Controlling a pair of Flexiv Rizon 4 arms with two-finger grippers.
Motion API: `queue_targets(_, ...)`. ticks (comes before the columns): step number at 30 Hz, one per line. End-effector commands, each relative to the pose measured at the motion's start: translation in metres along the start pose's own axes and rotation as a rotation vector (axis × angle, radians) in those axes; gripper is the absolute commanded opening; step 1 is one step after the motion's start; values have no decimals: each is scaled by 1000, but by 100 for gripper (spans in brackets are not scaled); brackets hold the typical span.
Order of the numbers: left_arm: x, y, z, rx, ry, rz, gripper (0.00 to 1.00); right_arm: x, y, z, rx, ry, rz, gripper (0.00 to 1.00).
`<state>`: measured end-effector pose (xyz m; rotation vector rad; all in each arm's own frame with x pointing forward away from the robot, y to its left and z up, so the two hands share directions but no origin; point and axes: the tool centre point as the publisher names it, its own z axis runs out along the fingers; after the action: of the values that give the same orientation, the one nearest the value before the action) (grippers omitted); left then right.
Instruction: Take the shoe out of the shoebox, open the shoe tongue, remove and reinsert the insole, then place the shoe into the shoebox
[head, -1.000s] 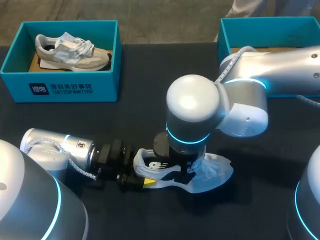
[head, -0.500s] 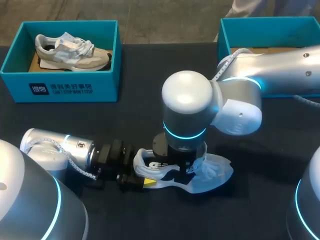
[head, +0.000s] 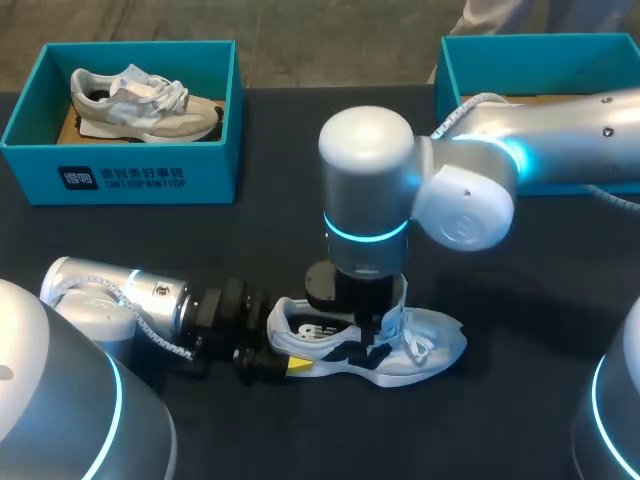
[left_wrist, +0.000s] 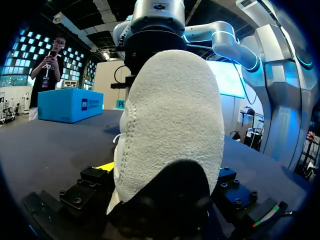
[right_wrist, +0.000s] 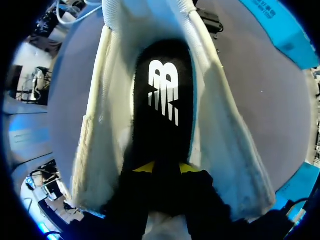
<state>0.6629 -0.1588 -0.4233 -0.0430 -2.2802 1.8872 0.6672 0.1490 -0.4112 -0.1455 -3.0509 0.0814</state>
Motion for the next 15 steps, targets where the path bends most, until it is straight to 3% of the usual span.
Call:
queue_targets(1, 1, 2, 1, -1, -1, -1, 0, 3, 6, 38, 5, 78, -9, 17)
queue_targets(8, 1, 2, 1, -1, -1, -1, 0, 14, 1, 42, -3, 118, -21, 0)
queue_targets(15, 1, 2, 1, -1, -1, -1, 0, 24, -4, 35, -26, 107, -22, 0)
